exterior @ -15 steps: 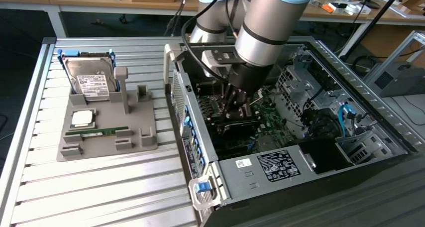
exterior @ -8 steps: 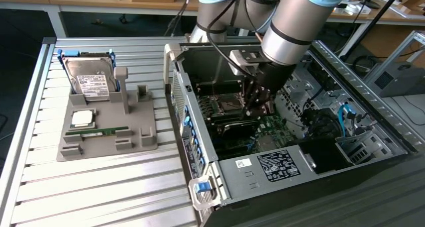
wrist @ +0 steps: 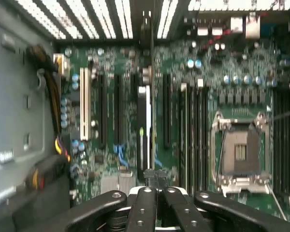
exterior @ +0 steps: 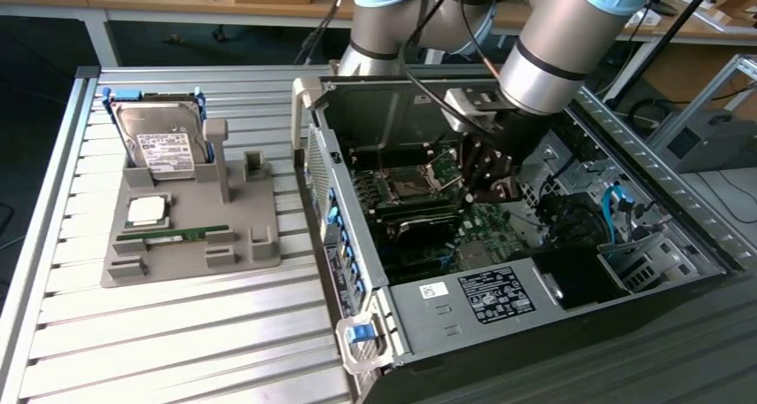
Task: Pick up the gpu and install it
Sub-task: 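Press down on the gpu until it lock into place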
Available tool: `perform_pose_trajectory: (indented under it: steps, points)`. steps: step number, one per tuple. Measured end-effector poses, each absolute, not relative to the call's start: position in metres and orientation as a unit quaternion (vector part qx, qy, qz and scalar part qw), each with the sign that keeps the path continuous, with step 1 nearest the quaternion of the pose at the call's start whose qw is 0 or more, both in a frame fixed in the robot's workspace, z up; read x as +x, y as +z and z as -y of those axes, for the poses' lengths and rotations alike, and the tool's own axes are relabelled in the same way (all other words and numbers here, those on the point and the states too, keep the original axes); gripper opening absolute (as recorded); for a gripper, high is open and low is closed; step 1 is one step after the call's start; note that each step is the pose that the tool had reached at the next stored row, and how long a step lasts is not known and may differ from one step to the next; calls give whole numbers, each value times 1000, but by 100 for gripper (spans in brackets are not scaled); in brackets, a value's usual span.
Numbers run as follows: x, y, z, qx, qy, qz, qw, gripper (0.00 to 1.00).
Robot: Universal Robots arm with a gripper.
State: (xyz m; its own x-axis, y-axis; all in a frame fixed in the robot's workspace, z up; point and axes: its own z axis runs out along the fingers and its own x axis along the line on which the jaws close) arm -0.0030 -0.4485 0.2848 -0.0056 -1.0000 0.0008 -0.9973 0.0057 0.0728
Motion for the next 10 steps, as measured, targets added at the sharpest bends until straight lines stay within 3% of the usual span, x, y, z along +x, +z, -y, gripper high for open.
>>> perform_pose_trajectory:
  steps: [10]
  points:
    - [11, 285, 448, 705, -26, 709, 26, 11]
